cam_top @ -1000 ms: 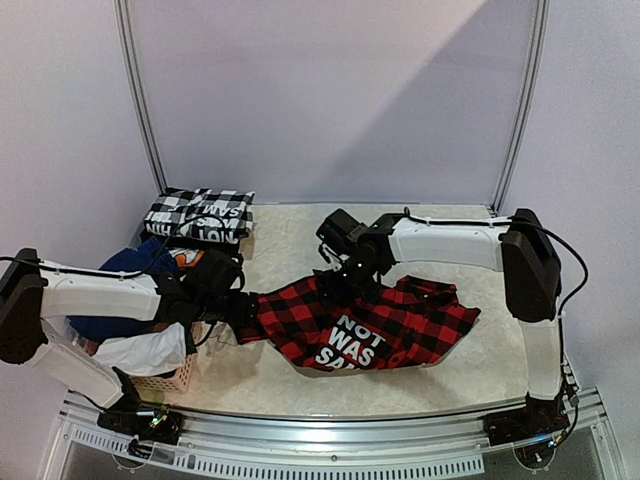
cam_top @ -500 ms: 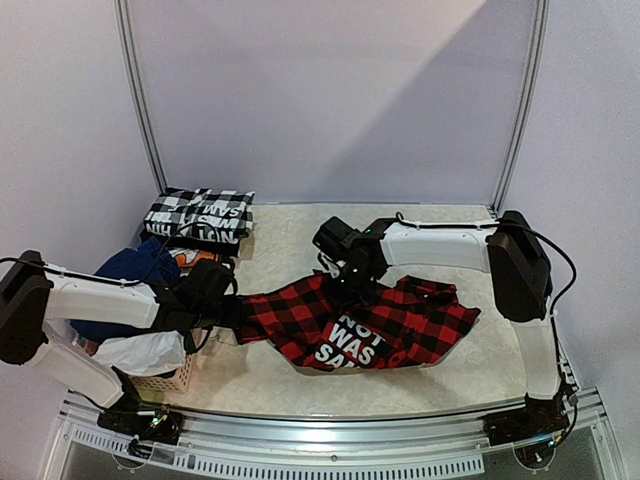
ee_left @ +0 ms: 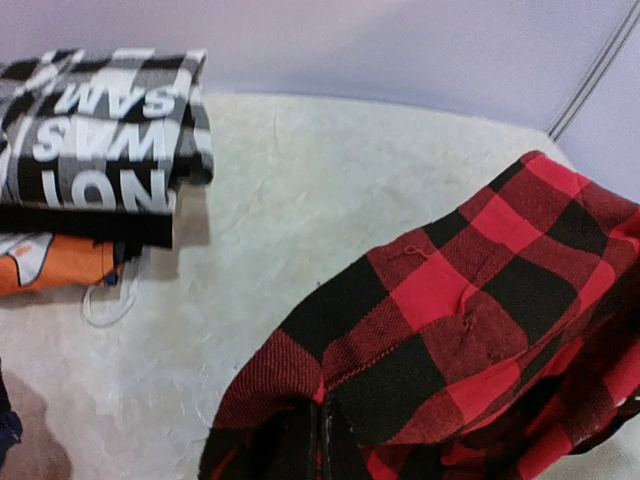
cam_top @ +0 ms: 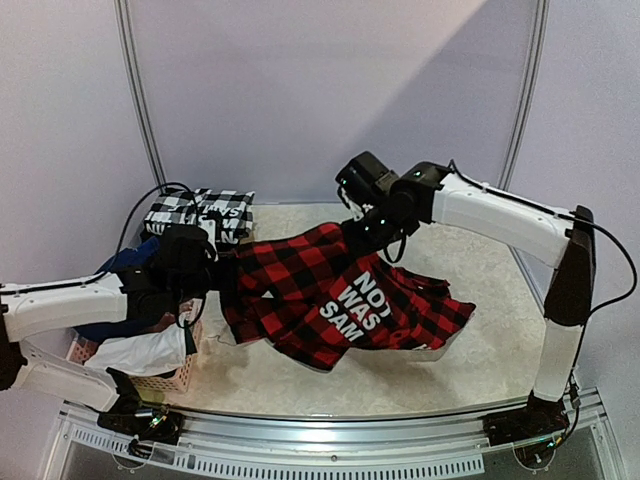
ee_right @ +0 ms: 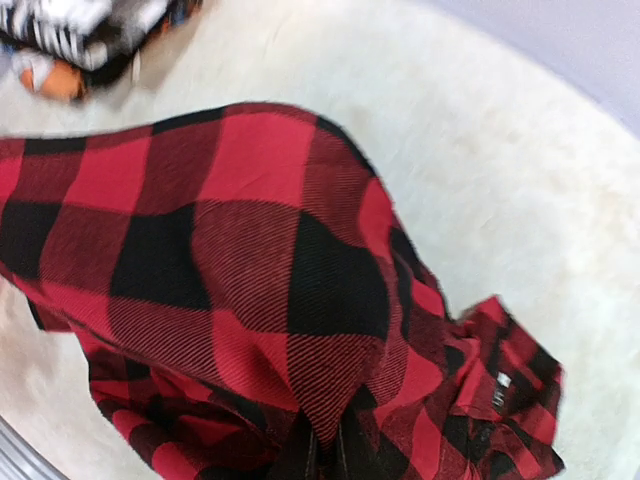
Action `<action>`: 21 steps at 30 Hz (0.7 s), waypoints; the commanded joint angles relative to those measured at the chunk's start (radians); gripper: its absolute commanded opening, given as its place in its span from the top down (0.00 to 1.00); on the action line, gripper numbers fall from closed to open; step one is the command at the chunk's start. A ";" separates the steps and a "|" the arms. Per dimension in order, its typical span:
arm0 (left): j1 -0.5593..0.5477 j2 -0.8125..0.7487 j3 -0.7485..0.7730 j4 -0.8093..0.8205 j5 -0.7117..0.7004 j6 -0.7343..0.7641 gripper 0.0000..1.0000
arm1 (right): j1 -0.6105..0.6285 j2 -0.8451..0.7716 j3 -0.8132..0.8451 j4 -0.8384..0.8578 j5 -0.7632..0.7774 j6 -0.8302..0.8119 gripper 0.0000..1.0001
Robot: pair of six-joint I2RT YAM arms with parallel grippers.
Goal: Fold and stack the mixed laundry pile
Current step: Pick up the crumpled shirt from the center of the board, then place the crumpled shirt at the center of the board.
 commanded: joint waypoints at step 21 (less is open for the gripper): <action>-0.299 -0.150 0.487 -0.156 0.149 0.280 1.00 | -0.083 -0.580 -0.222 0.389 0.506 -0.046 1.00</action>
